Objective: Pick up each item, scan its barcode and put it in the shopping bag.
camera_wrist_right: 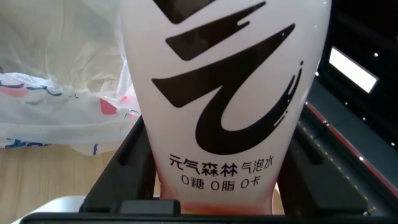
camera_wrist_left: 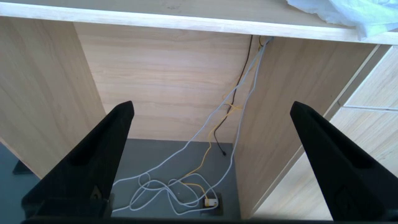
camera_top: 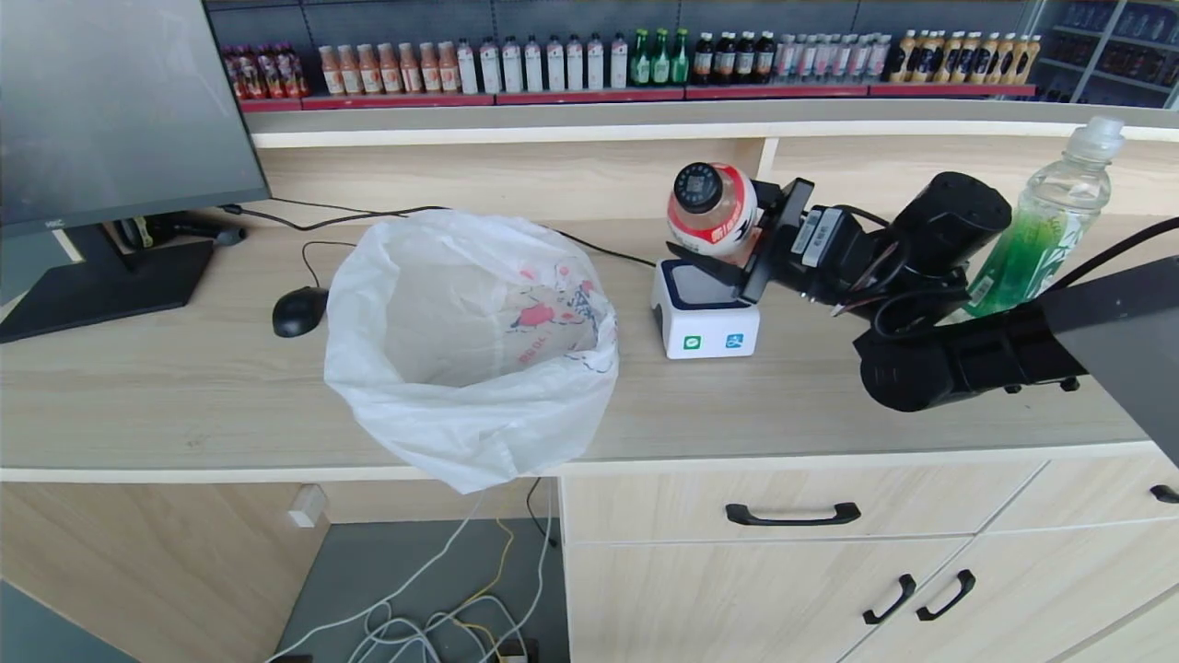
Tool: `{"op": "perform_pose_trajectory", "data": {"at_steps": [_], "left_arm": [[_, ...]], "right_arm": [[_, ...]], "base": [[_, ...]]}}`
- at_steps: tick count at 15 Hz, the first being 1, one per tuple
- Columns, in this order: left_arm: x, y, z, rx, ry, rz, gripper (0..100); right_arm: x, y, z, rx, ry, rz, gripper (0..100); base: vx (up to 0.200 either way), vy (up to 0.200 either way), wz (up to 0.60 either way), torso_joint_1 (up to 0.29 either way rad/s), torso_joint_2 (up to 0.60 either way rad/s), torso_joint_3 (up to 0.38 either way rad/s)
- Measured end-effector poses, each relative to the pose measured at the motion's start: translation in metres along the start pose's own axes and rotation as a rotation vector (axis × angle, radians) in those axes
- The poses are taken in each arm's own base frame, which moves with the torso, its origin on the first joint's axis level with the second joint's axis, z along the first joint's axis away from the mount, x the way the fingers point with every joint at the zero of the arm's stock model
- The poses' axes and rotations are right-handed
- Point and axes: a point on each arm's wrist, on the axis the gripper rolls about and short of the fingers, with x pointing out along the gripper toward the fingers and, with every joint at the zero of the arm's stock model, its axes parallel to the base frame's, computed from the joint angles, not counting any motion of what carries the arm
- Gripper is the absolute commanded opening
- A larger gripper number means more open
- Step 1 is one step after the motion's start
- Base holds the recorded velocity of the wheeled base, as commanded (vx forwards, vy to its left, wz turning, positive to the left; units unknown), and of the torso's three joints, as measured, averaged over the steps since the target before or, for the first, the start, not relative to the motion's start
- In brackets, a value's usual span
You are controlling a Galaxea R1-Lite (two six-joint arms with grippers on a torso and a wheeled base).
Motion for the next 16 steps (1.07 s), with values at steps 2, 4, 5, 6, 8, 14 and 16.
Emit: {"op": "perform_pose_trajectory", "data": {"at_steps": [2, 4, 5, 6, 8, 14, 16], "left_arm": [[0.0, 0.0, 0.0, 0.0, 0.0, 0.0, 100], [0.0, 0.0, 0.0, 0.0, 0.0, 0.0, 100], [0.0, 0.0, 0.0, 0.0, 0.0, 0.0, 100], [0.0, 0.0, 0.0, 0.0, 0.0, 0.0, 100], [0.0, 0.0, 0.0, 0.0, 0.0, 0.0, 100], [0.0, 0.0, 0.0, 0.0, 0.0, 0.0, 100], [0.0, 0.0, 0.0, 0.0, 0.0, 0.0, 100]], "right_arm": [[-0.007, -0.001, -0.008, -0.003, 0.014, 0.003, 0], [-0.009, -0.002, -0.015, -0.012, 0.016, 0.003, 0], [-0.009, -0.002, -0.018, -0.013, 0.015, 0.004, 0], [-0.009, -0.001, -0.02, -0.014, 0.016, 0.003, 0], [-0.008, 0.001, -0.021, -0.012, 0.017, 0.002, 0], [-0.002, 0.01, -0.022, 0.001, 0.008, 0.009, 0], [-0.001, 0.011, -0.022, 0.002, 0.008, 0.008, 0]], "base": [[0.0, 0.0, 0.0, 0.0, 0.0, 0.0], [0.0, 0.0, 0.0, 0.0, 0.0, 0.0], [0.0, 0.0, 0.0, 0.0, 0.0, 0.0], [0.0, 0.0, 0.0, 0.0, 0.0, 0.0], [0.0, 0.0, 0.0, 0.0, 0.0, 0.0], [0.0, 0.0, 0.0, 0.0, 0.0, 0.0], [0.0, 0.0, 0.0, 0.0, 0.0, 0.0]]}}
